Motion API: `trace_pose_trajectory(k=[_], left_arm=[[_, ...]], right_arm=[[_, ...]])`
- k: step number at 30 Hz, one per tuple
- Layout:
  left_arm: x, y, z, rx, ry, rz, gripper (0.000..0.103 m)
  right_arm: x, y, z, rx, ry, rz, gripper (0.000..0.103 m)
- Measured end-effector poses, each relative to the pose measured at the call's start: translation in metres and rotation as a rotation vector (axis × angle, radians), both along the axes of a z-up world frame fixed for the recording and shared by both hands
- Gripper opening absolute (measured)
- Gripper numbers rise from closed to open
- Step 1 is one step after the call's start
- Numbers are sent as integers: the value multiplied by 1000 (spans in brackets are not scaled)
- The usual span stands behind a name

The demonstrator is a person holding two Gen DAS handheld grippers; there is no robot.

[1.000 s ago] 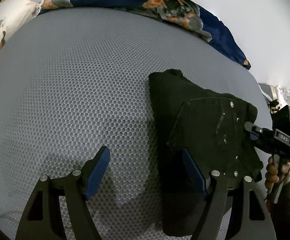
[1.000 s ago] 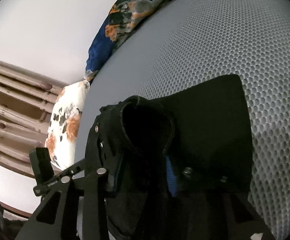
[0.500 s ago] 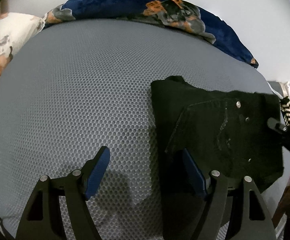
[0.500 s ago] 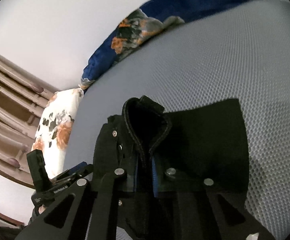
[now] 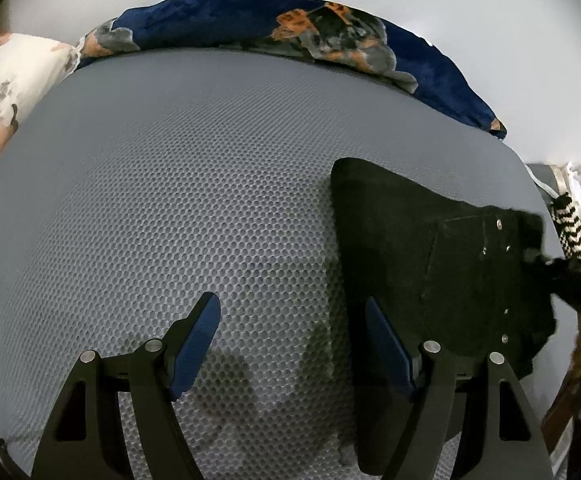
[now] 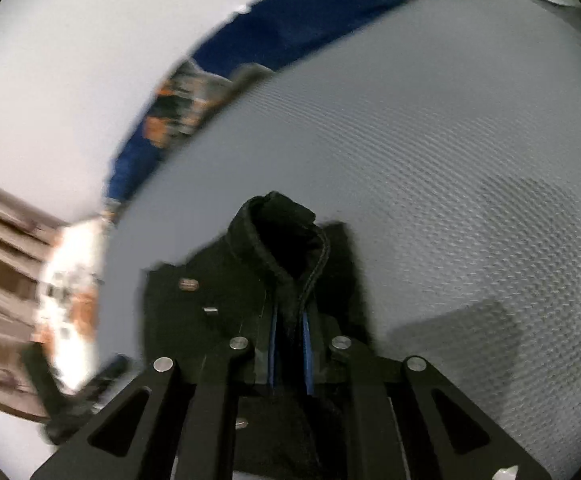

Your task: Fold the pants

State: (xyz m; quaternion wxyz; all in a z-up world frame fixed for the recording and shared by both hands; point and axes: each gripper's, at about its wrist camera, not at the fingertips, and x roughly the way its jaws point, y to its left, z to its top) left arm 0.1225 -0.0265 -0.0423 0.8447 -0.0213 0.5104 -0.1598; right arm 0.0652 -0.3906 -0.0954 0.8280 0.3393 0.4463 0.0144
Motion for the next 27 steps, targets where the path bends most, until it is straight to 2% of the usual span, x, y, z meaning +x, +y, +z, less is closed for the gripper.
trace_pose_trajectory(k=[4, 6, 7, 15, 19, 23, 27], left_arm=[[-2, -7, 5, -11, -8, -21, 75], [-3, -13, 8, -29, -14, -41, 75], [-5, -17, 9, -36, -18, -53, 75], [-21, -43, 13, -80, -37, -181, 75], [-34, -54, 14, -90, -51, -275, 75], [-46, -65, 7, -78, -40, -359, 75], [-48, -73, -6, -56, 20, -406, 75]], right_arm=[[4, -4, -12, 22, 24, -15, 16], [3, -2, -7, -2, 38, -7, 28], [4, 0, -6, -7, 50, -10, 29], [-43, 1, 9, -11, 55, -29, 29], [-65, 11, 14, 9, 45, 13, 29], [-73, 24, 15, -77, 49, 30, 15], [-81, 25, 20, -66, 42, 23, 13]])
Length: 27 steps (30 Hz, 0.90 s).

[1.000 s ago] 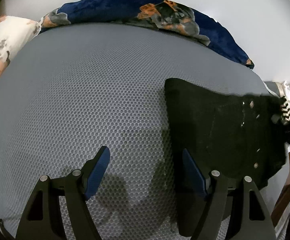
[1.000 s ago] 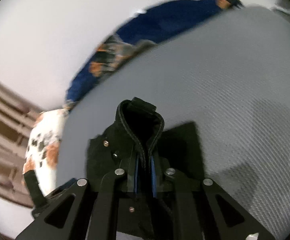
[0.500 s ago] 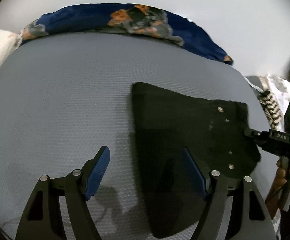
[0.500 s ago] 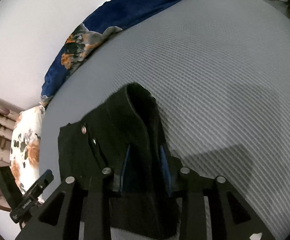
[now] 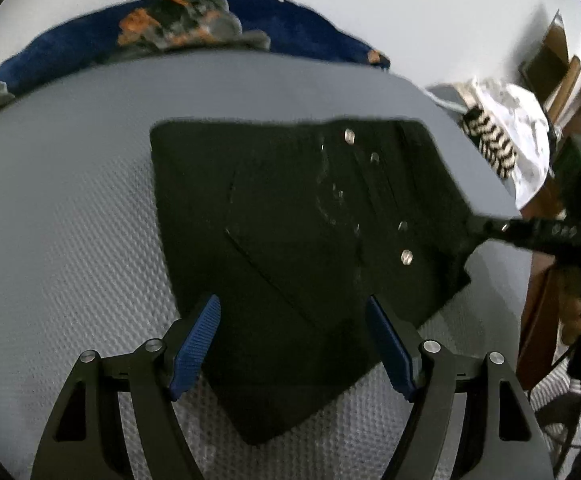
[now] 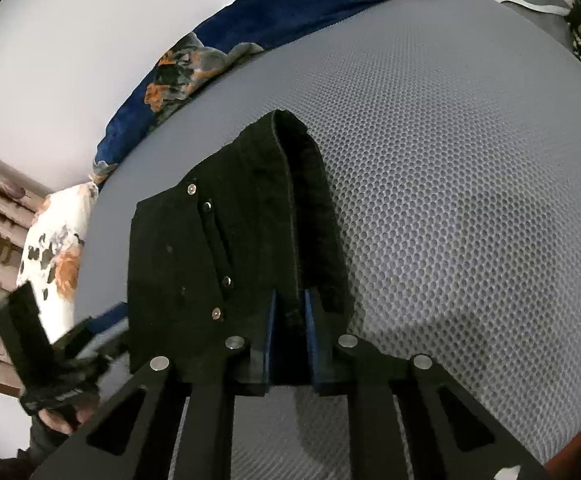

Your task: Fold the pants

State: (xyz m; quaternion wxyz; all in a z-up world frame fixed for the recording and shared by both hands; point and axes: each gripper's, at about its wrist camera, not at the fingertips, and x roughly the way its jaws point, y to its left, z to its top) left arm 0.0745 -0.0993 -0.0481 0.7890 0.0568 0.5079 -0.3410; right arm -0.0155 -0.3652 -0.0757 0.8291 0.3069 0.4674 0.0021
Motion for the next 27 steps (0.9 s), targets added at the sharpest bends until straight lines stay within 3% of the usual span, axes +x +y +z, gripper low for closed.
trace_pose_trajectory(k=[6, 10, 16, 27], left_arm=[[-9, 2, -13, 43, 17, -4, 75], [-13, 1, -19, 59, 22, 0, 75], [-18, -3, -22, 74, 11, 10, 75], [-17, 8, -8, 75, -21, 70, 75]], right_arm=[[-18, 12, 6, -41, 5, 4, 11], [-17, 14, -9, -104, 41, -2, 11], [-17, 5, -23, -57, 69, -21, 11], [-9, 9, -14, -93, 79, 3, 21]])
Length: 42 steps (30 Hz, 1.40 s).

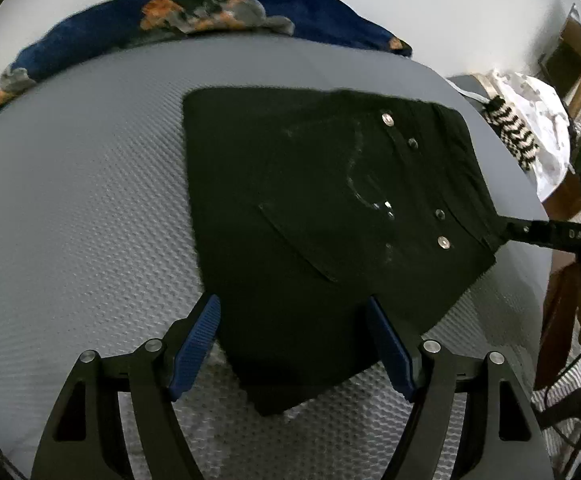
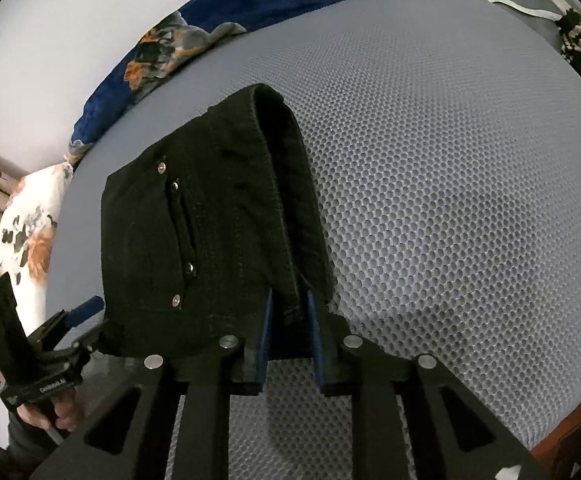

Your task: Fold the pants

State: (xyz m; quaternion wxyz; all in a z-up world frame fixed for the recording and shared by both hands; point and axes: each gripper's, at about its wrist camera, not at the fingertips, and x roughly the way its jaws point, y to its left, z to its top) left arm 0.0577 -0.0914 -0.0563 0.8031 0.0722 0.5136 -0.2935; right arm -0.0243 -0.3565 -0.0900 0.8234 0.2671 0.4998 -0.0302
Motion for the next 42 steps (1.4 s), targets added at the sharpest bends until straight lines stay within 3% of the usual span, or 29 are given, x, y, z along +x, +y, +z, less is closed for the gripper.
trace_pose_trajectory(k=[8, 12, 15, 19, 24, 32, 42], left_arm=[[10, 10, 7, 65, -63, 81, 75], [15, 13, 6, 80, -61, 102, 75], [20, 13, 5, 89, -59, 114, 75], [27, 14, 3, 90, -42, 129, 75], [41, 22, -2, 36, 28, 149, 75], [68, 43, -18, -130, 200, 179, 75], [84, 39, -27, -194, 265, 150, 75]], right_arm=[[3, -2, 10, -20, -21, 3, 46], [9, -7, 13, -18, -30, -1, 47], [15, -8, 15, -25, -34, 12, 58], [28, -10, 12, -25, -30, 38, 58], [41, -20, -6, 61, -15, 45, 58], [44, -37, -29, 242, -35, 70, 64], [58, -52, -40, 373, -61, 154, 65]])
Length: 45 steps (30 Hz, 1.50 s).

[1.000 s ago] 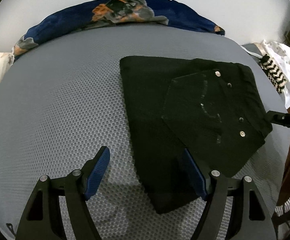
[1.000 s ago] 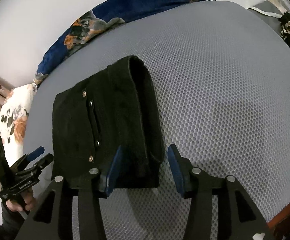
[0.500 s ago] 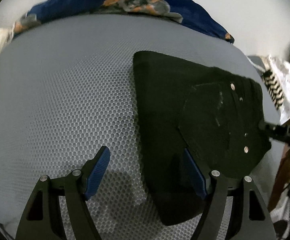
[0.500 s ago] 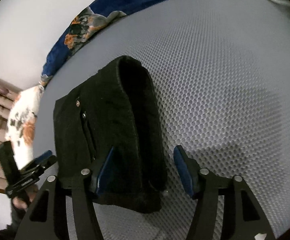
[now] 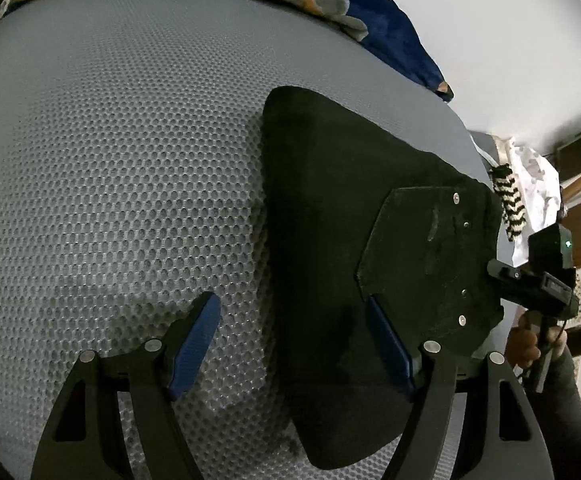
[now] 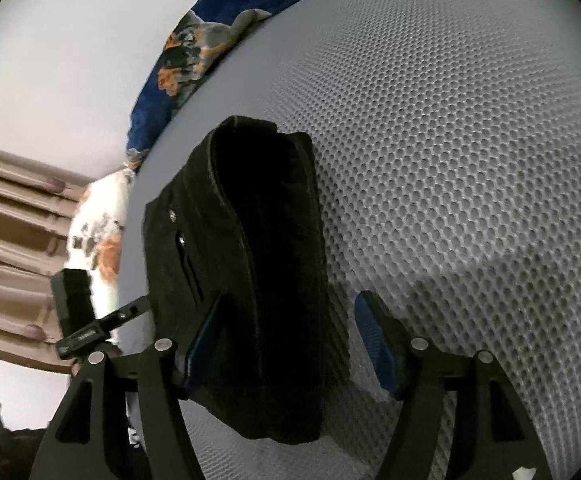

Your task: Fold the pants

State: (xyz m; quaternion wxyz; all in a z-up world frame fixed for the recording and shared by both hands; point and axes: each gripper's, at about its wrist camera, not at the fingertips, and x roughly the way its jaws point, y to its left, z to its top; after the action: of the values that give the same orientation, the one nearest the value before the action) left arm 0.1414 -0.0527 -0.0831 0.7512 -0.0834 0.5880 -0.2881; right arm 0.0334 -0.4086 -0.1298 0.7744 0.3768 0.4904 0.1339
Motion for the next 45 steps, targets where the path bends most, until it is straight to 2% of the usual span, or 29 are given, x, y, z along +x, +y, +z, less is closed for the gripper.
trace_pose_trajectory(k=[6, 11, 17, 19, 21, 26, 28, 30, 34, 39, 45], left_arm=[[9, -12, 0, -40, 27, -55, 75], [20, -29, -6, -140, 102, -82, 75], [30, -35, -7, -209, 125, -74, 84], [32, -36, -6, -205, 124, -59, 84], [31, -42, -4, -185, 109, -42, 84], [18, -64, 6, 12, -21, -55, 51], [16, -64, 11, 25, -43, -58, 34], [15, -64, 18, 13, -52, -57, 27], [11, -61, 27, -5, -55, -46, 21], [12, -45, 40, -9, -85, -39, 20], [41, -19, 53, 4, -132, 8, 20]], right_arm=[[6, 2, -10, 100, -20, 75, 59], [16, 4, -14, 158, -27, 97, 59], [34, 10, -15, 177, -51, 116, 59], [35, 13, -13, 165, -54, 117, 58], [33, 16, -11, 133, -57, 101, 53], [27, 29, 2, 31, -85, 75, 41], [27, 34, 10, 8, -98, 66, 36], [25, 35, 17, 12, -105, 45, 30], [28, 43, 32, 15, -114, 22, 26], [40, 59, 49, 24, -136, 34, 24], [79, 76, 52, 49, -152, 61, 23]])
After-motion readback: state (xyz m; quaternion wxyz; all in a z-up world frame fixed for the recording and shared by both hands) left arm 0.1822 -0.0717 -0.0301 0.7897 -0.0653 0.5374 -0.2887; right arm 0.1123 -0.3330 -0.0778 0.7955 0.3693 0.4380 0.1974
